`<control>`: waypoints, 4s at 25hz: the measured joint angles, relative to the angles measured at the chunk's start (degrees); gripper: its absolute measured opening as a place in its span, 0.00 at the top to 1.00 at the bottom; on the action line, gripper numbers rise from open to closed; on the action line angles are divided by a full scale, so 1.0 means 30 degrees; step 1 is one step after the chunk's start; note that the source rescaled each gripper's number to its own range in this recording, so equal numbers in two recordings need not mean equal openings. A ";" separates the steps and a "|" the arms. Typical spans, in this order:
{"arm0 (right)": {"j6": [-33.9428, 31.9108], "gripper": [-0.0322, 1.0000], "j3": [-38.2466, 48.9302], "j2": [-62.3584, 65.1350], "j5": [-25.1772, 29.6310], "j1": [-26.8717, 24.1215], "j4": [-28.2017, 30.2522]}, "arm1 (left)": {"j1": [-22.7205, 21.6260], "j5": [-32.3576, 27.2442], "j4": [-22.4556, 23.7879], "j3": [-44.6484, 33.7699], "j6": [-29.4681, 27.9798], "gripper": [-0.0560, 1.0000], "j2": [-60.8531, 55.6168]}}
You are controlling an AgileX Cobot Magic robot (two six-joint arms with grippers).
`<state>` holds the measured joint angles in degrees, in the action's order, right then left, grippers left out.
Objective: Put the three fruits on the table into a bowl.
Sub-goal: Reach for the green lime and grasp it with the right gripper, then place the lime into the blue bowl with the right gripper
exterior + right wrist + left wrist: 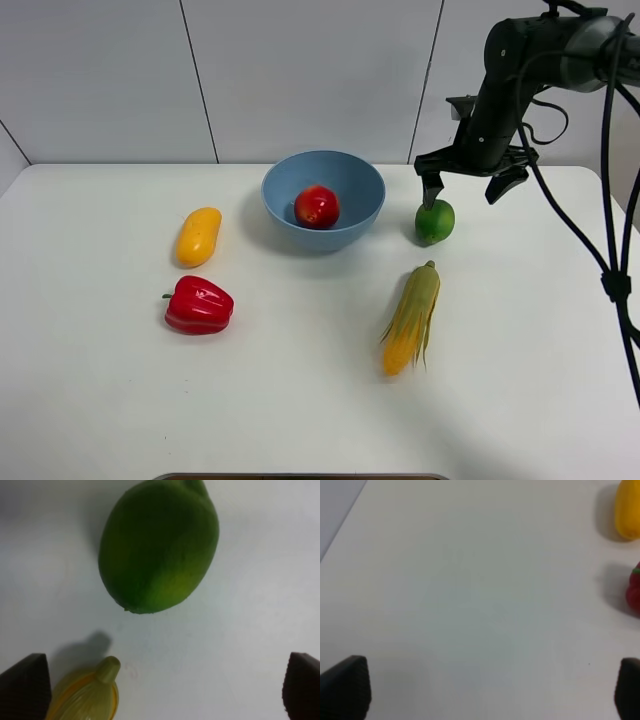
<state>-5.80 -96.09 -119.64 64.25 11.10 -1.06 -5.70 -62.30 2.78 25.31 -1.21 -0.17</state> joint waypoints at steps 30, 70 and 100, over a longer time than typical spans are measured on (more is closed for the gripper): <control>-0.0092 0.23 -0.0016 -0.3739 -0.5204 0.0000 -0.0761 | 0.0000 0.0000 0.0000 0.0000 0.0017 0.00 0.0000; -0.0092 0.97 -0.0074 -0.4621 -0.6150 0.0000 -0.0708 | 0.0000 0.0000 0.0000 0.0000 0.0000 0.00 0.0000; -0.0157 0.97 -0.0015 0.0041 -0.5870 0.0000 0.0040 | 0.0000 0.0000 0.0000 0.0000 -0.0002 0.00 0.0000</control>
<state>-6.27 -96.14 -119.52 46.64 11.10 -0.94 -5.70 -62.30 2.78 25.31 -1.22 -0.17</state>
